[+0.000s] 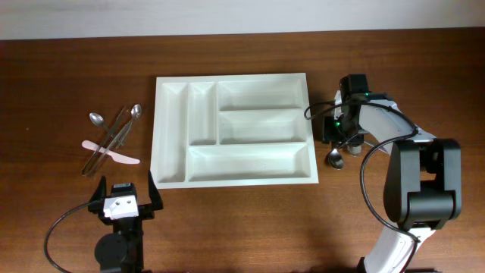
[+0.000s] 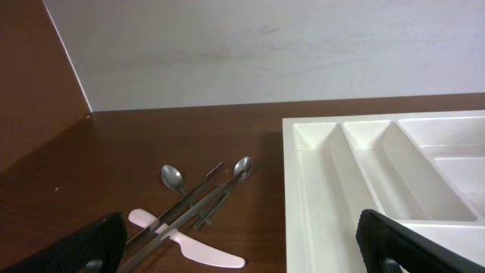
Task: Pack container
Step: 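Lower the right gripper and close it on a silver spoon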
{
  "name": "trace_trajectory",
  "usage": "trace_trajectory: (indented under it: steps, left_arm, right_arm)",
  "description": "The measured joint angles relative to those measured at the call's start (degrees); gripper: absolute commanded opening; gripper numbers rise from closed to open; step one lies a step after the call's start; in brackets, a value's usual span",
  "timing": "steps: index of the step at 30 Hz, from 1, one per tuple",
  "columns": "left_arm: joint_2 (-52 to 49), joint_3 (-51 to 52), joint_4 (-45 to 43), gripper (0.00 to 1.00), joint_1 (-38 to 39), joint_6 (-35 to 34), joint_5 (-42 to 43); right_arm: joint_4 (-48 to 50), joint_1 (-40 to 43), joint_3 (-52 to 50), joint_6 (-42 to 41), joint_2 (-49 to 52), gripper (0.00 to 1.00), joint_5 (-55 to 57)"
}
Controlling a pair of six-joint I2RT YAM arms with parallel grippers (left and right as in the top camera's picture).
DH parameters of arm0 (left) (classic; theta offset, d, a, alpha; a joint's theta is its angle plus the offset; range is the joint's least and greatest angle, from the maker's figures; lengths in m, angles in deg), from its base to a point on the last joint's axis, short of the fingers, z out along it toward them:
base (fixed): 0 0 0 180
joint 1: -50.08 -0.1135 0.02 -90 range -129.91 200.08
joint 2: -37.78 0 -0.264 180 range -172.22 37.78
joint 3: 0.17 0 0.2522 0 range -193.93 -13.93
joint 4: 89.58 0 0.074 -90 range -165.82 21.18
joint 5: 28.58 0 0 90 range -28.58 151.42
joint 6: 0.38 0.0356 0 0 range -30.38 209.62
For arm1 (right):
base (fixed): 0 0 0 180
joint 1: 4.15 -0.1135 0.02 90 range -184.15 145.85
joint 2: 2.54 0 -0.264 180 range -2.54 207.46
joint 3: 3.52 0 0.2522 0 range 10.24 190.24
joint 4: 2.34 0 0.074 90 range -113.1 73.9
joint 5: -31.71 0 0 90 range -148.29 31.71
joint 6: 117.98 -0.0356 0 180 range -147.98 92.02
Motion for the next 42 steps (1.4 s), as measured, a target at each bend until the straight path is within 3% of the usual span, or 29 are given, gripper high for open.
trace_trajectory:
  steps: [5,8,16,32,42]
  left_arm:
    - [0.0,0.0,0.0,0.99,0.0,0.0,0.0]
    - [0.0,0.0,0.0,0.99,0.0,0.0,0.0]
    - [0.0,0.0,0.0,0.99,0.0,0.0,0.0]
    - [0.0,0.0,0.0,0.99,0.0,0.0,0.0]
    - [0.0,0.0,0.0,0.99,0.0,0.0,0.0]
  right_arm:
    - [0.0,0.0,-0.1,-0.7,0.0,0.4,1.0]
    - [-0.1,0.0,-0.1,-1.0,0.0,0.25,1.5]
    - [-0.7,0.1,-0.2,-1.4,0.1,0.07,1.9]
    - [-1.2,0.1,0.2,-1.2,0.1,0.04,2.1]
    - [-6.3,0.1,6.7,0.4,3.3,0.04,2.7]
